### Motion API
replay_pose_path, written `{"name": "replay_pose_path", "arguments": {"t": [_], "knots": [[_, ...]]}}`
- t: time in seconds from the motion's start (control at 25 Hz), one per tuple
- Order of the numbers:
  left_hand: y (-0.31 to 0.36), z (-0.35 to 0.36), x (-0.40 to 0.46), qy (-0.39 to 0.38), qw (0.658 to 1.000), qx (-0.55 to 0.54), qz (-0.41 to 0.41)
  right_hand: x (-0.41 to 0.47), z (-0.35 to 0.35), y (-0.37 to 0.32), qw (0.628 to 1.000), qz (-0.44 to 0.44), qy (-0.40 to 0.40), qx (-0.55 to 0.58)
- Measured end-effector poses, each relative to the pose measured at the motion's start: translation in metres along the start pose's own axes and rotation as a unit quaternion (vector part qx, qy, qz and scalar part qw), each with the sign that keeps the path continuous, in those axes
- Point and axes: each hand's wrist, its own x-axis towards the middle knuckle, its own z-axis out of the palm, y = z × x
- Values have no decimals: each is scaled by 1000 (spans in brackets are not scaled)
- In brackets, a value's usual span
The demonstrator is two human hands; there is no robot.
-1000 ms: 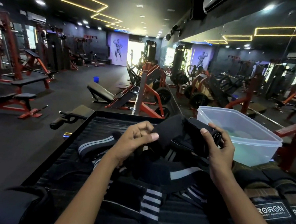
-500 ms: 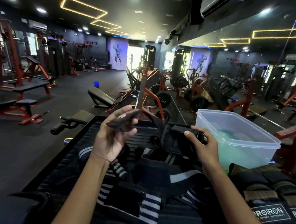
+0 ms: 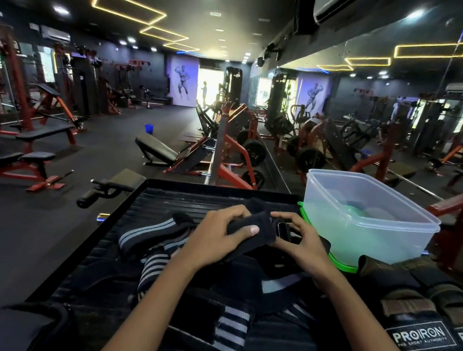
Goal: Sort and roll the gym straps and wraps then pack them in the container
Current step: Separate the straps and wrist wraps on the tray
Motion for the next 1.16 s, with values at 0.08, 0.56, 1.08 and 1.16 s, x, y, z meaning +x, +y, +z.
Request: {"name": "replay_pose_path", "arguments": {"t": [0.08, 0.56, 1.08, 1.16], "knots": [[0, 1, 1, 2, 999, 8, -40, -2, -5, -4, 1000, 6, -29, 11], [2, -3, -2, -56, 996, 4, -71, -7, -6, -15, 998, 2, -67, -18], [-1, 11, -1, -33, 994, 80, -66, -12, -1, -23, 970, 7, -78, -231], [-3, 11, 0, -34, 994, 78, -73, -13, 2, -27, 961, 8, -106, -255]]}}
